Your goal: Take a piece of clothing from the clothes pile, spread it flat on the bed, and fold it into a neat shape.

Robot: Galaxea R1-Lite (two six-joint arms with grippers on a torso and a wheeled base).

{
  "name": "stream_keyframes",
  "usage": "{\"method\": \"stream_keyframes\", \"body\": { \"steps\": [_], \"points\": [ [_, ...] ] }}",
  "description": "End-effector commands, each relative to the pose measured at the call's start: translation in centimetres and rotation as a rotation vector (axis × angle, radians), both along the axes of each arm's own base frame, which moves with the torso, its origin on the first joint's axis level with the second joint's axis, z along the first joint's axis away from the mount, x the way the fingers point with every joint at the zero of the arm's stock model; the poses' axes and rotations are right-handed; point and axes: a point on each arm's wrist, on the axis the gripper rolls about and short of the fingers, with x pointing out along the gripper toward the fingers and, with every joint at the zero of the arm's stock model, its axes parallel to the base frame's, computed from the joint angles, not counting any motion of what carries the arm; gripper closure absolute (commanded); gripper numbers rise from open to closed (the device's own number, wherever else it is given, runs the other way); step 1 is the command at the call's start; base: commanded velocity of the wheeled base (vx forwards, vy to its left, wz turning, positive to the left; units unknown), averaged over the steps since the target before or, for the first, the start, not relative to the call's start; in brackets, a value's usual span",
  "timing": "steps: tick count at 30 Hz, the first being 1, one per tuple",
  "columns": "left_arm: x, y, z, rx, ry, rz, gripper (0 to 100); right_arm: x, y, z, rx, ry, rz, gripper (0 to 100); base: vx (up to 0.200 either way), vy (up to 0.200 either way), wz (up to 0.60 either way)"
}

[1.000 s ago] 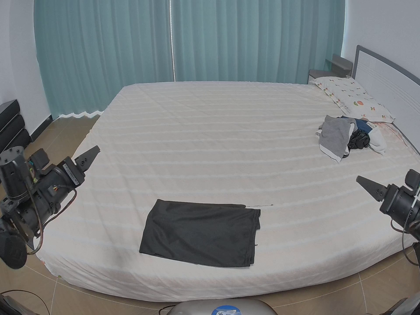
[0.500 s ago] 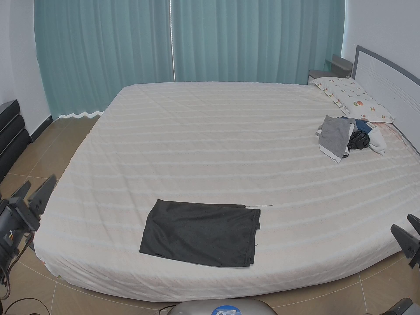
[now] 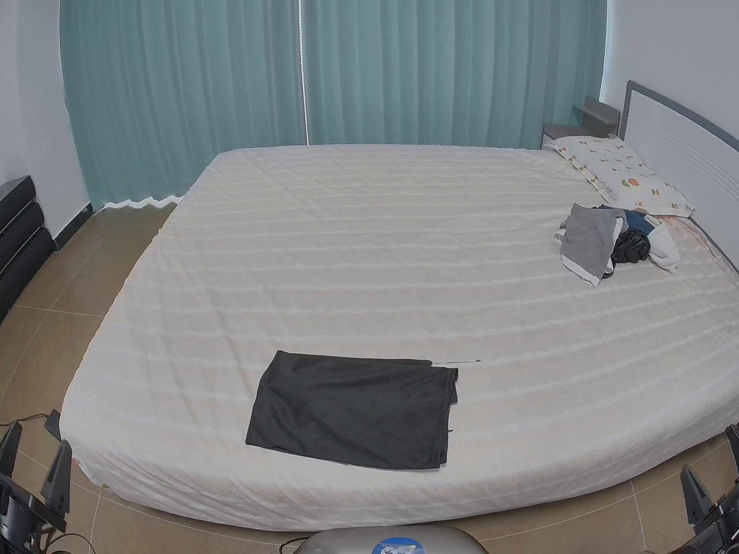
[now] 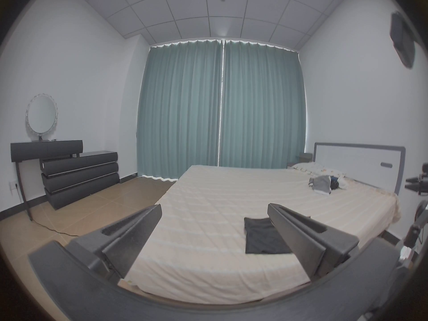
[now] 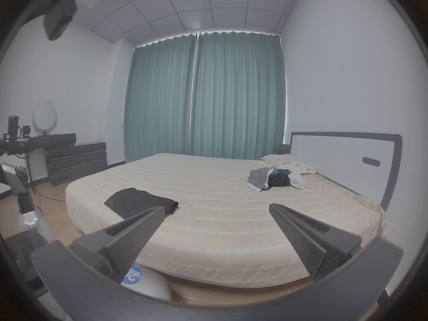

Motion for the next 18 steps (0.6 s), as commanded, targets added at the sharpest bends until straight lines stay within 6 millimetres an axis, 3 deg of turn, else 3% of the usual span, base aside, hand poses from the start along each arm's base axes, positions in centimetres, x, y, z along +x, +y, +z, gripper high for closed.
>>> {"method": "stream_keyframes", "body": {
  "steps": [1,4,18],
  "points": [
    [-1.1,0.2,-2.2,0.018,-0.025,0.015,0,-0.6,0.0,-1.8,-0.004,-0.06,-0.019,0,0.0,0.0,0.0],
    [-1.1,0.2,-3.1,0.025,0.069,0.008,0,-0.5,0.0,-2.2,0.031,-0.025,-0.026,0,0.0,0.0,0.0],
    [-1.1,0.0,-3.2,-0.032,0.077,-0.103,0,-0.5,0.0,-2.1,0.045,-0.027,-0.034,0,0.0,0.0,0.0]
  ]
}}
